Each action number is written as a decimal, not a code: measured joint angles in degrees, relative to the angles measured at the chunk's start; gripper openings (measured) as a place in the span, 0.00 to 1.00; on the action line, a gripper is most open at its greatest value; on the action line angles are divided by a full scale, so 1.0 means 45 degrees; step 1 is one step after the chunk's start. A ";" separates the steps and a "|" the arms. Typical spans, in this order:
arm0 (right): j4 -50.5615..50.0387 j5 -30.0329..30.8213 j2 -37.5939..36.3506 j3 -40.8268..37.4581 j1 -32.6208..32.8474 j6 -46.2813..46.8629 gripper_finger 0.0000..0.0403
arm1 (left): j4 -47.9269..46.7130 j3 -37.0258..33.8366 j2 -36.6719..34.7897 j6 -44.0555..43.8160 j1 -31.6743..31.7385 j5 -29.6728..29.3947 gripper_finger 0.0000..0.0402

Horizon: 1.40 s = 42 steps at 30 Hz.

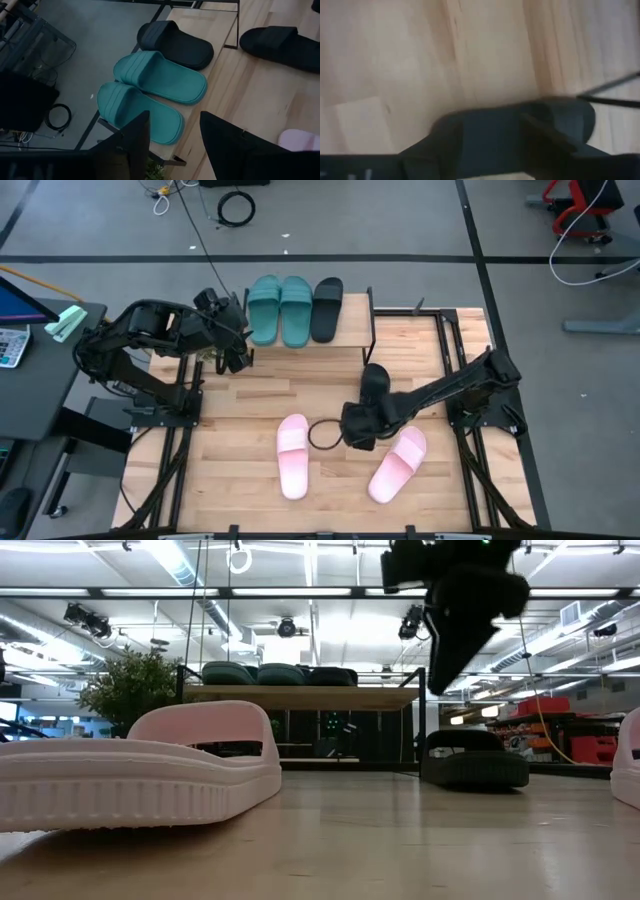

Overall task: Pick and place slides into the shelf
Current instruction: Put the black slide on the shelf

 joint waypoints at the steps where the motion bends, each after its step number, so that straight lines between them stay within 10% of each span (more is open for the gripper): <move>1: -0.0288 0.0325 0.0152 0.0000 0.0122 0.0044 0.49 | -0.0001 0.0000 0.0000 0.0000 -0.0005 0.0000 0.45; 9: -0.2586 0.1421 0.0904 -0.0162 0.0367 0.2047 0.47 | 0.0004 0.0000 0.0000 -0.0005 0.0000 0.0000 0.44; 42: 0.0406 0.3323 0.0778 -0.3371 -0.2154 0.1307 0.39 | 0.0009 0.0000 0.0000 -0.0218 -0.0005 -0.0004 0.45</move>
